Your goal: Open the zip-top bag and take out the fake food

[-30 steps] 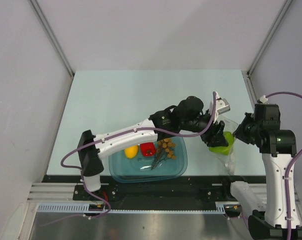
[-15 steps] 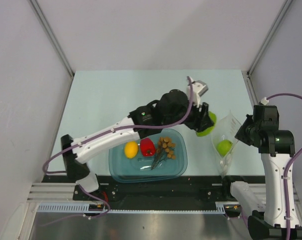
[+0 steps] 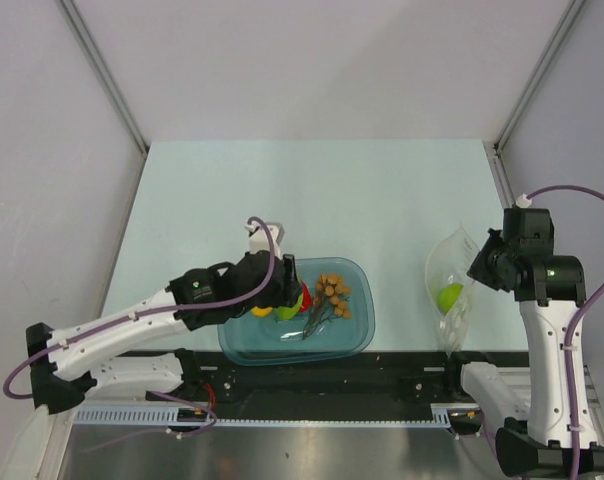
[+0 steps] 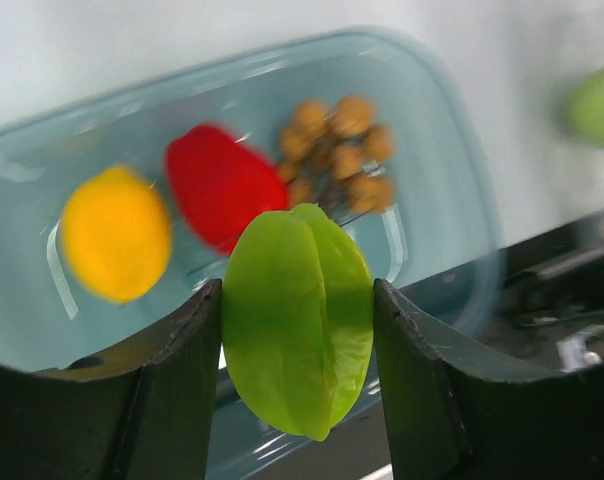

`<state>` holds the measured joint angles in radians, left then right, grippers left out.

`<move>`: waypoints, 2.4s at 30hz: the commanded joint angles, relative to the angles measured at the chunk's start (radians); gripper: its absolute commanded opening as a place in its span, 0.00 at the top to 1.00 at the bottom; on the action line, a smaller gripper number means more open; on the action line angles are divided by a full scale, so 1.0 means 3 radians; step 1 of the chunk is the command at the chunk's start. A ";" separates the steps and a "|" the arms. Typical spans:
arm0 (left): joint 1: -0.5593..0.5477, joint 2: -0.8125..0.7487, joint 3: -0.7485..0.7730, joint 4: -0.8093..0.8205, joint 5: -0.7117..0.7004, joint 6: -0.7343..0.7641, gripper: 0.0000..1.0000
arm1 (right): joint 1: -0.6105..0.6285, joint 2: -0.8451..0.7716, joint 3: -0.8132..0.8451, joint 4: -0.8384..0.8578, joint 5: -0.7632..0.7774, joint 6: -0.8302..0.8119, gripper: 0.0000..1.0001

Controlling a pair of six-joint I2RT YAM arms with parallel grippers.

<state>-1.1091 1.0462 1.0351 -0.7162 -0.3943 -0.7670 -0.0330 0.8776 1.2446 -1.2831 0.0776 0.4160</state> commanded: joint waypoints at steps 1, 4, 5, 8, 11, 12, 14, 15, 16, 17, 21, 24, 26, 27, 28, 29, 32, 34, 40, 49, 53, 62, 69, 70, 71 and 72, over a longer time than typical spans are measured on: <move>0.0036 -0.0148 -0.0356 -0.0592 -0.0368 -0.0674 1.00 | 0.0003 -0.0026 -0.0078 -0.0008 -0.0069 -0.0042 1.00; 0.0051 -0.0108 -0.0541 -0.0879 -0.0491 -0.1073 1.00 | 0.0003 -0.0026 -0.0135 0.0007 -0.0146 -0.0021 1.00; 0.0051 -0.0077 -0.0637 -0.0926 -0.0491 -0.1160 1.00 | 0.0003 -0.0031 -0.0140 0.0028 -0.0156 -0.0016 1.00; 0.0056 -0.0077 -0.0887 -0.0952 -0.0374 -0.1487 1.00 | 0.0003 -0.0021 -0.0130 0.0063 -0.0151 -0.0016 1.00; 0.0056 -0.0112 -0.1133 -0.0742 -0.0169 -0.1519 1.00 | 0.0003 -0.0046 -0.0140 0.0084 -0.0146 -0.0011 1.00; 0.0056 -0.0123 -0.1180 -0.0701 -0.0143 -0.1519 1.00 | 0.0003 -0.0057 -0.0155 0.0089 -0.0146 -0.0011 1.00; 0.0056 -0.0123 -0.1292 -0.0640 -0.0158 -0.1524 1.00 | 0.0003 -0.0092 -0.0191 0.0089 -0.0136 -0.0006 1.00; 0.0056 -0.0097 -0.1323 -0.0614 -0.0189 -0.1519 1.00 | 0.0003 -0.0108 -0.0201 0.0094 -0.0136 0.0004 1.00; 0.0062 -0.0077 -0.1354 -0.0574 -0.0245 -0.1514 1.00 | 0.0003 -0.0133 -0.0216 0.0089 -0.0141 0.0009 1.00; 0.0057 -0.0057 -0.1384 -0.0543 -0.0261 -0.1488 0.99 | 0.0003 -0.0144 -0.0237 0.0089 -0.0146 0.0014 1.00; 0.0062 0.0066 -0.1385 -0.0471 -0.0251 -0.1478 0.63 | -0.0002 -0.0164 -0.0237 0.0074 -0.0146 0.0014 1.00; 0.0062 0.0123 -0.1354 -0.0440 -0.0184 -0.1458 0.32 | -0.0002 -0.0169 -0.0242 0.0064 -0.0157 -0.0001 1.00; 0.0062 0.0148 -0.1298 -0.0451 -0.0164 -0.1386 0.15 | -0.0002 -0.0164 -0.0247 0.0069 -0.0172 -0.0011 1.00; 0.0062 0.0153 -0.1267 -0.0476 -0.0153 -0.1350 0.11 | -0.0002 -0.0164 -0.0257 0.0074 -0.0177 -0.0011 1.00; 0.0062 0.0153 -0.1176 -0.0491 -0.0153 -0.1315 0.05 | -0.0002 -0.0169 -0.0257 0.0079 -0.0182 -0.0011 1.00; 0.0062 0.0153 -0.1114 -0.0501 -0.0123 -0.1172 0.02 | -0.0002 -0.0159 -0.0252 0.0079 -0.0192 -0.0021 1.00; 0.0056 0.0148 -0.0798 -0.0588 -0.0097 -0.0795 0.01 | 0.0003 -0.0149 -0.0227 0.0104 -0.0223 -0.0042 1.00; 0.0056 0.0123 -0.0538 -0.0640 -0.0087 -0.0559 0.00 | 0.0003 -0.0133 -0.0222 0.0130 -0.0228 -0.0042 1.00; 0.0051 -0.0332 -0.0387 0.0662 0.0582 0.0172 0.06 | 0.0013 -0.0128 -0.0247 0.0222 -0.0611 -0.0062 1.00; 0.0056 0.0667 0.0413 0.2121 0.1778 0.0281 0.45 | 0.0079 -0.0205 -0.0283 0.0432 -0.1097 0.0029 1.00; 0.0056 0.1272 0.0971 0.2265 0.2229 0.0215 0.61 | 0.0100 -0.0205 -0.0283 0.0468 -0.1123 0.0106 1.00; 0.0051 0.2243 0.1908 0.2239 0.2740 -0.0087 0.78 | 0.0228 -0.0317 -0.0457 0.0468 -0.1062 0.0203 1.00; 0.0041 0.2561 0.1995 0.1974 0.2675 -0.0220 0.92 | 0.0243 -0.0318 -0.0380 0.0406 -0.0995 0.0265 1.00; 0.0036 0.2572 0.1990 0.1938 0.2619 -0.0215 0.94 | 0.0238 -0.0307 -0.0324 0.0391 -0.0975 0.0270 1.00; 0.0036 0.2592 0.2000 0.1882 0.2481 -0.0169 0.96 | 0.0238 -0.0297 -0.0293 0.0350 -0.0944 0.0280 1.00; 0.0036 0.2608 0.2010 0.1780 0.2434 -0.0149 0.97 | 0.0238 -0.0272 -0.0263 0.0335 -0.0934 0.0285 1.00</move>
<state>-1.0969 1.8187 1.6058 -0.1158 0.3893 -0.8093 0.0338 0.7883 1.1072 -1.1709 -0.2264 0.4793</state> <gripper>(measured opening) 0.056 0.010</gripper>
